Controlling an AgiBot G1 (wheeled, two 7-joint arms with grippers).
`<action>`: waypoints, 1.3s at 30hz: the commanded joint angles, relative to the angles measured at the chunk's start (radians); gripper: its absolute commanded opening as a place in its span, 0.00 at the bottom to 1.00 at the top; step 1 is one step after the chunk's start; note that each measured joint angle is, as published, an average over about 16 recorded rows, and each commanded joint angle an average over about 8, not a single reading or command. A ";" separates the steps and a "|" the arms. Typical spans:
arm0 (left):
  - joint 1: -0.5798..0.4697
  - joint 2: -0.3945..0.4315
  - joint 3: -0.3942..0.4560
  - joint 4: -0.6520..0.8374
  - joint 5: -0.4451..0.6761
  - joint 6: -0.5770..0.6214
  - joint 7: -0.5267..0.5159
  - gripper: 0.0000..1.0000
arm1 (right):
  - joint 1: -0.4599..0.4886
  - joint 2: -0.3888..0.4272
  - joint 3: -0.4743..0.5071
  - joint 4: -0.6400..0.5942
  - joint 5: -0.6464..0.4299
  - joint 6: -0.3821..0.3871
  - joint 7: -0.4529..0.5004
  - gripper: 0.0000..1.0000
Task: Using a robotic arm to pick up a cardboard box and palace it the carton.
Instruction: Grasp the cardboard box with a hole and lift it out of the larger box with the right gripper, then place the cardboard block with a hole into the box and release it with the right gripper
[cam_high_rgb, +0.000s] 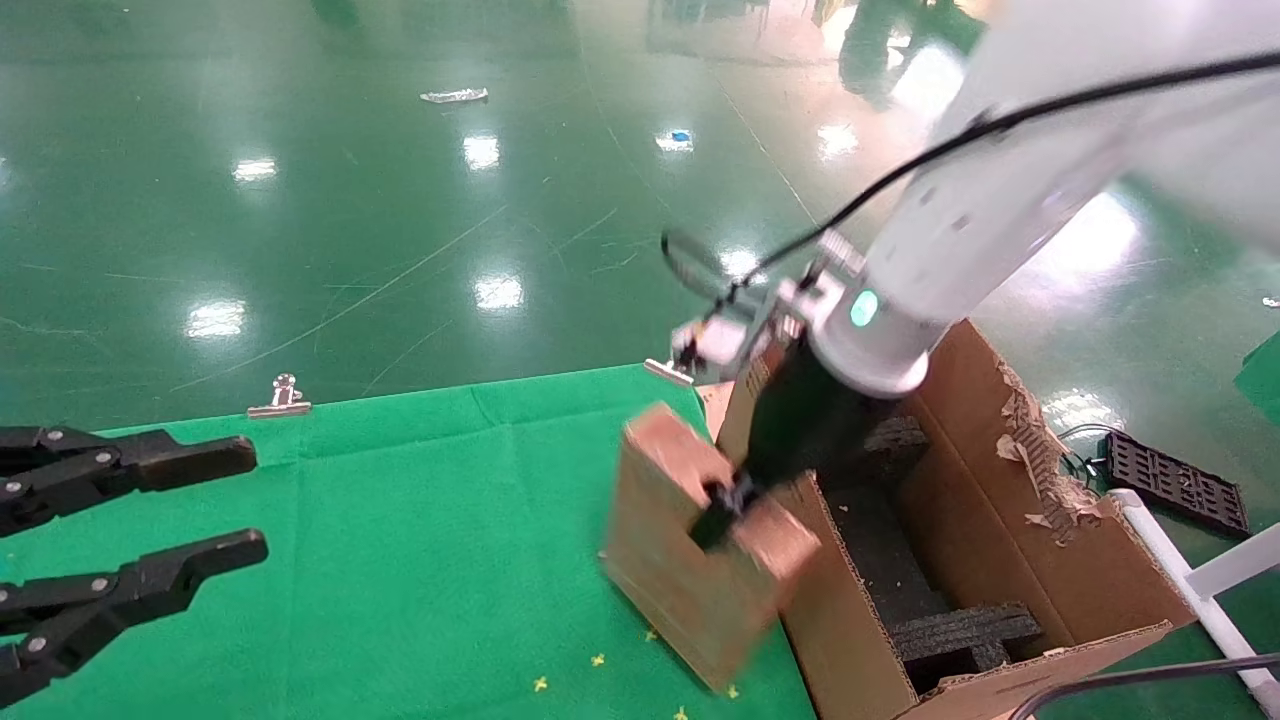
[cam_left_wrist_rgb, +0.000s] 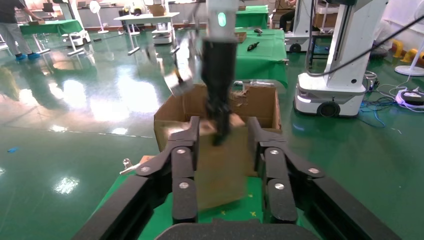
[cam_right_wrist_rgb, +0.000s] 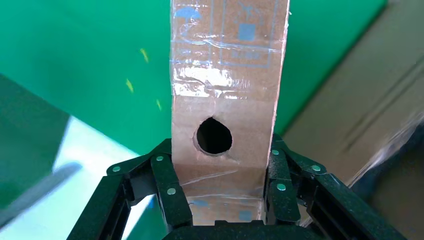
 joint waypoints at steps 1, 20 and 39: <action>0.000 0.000 0.000 0.000 0.000 0.000 0.000 0.00 | 0.018 0.036 0.025 0.022 0.014 0.028 -0.043 0.00; 0.000 -0.001 0.001 0.000 -0.001 -0.001 0.001 0.04 | 0.280 0.267 0.051 -0.137 -0.224 0.082 -0.167 0.00; -0.001 -0.001 0.002 0.000 -0.002 -0.001 0.001 1.00 | 0.067 0.275 -0.035 -0.433 -0.217 0.000 -0.230 0.00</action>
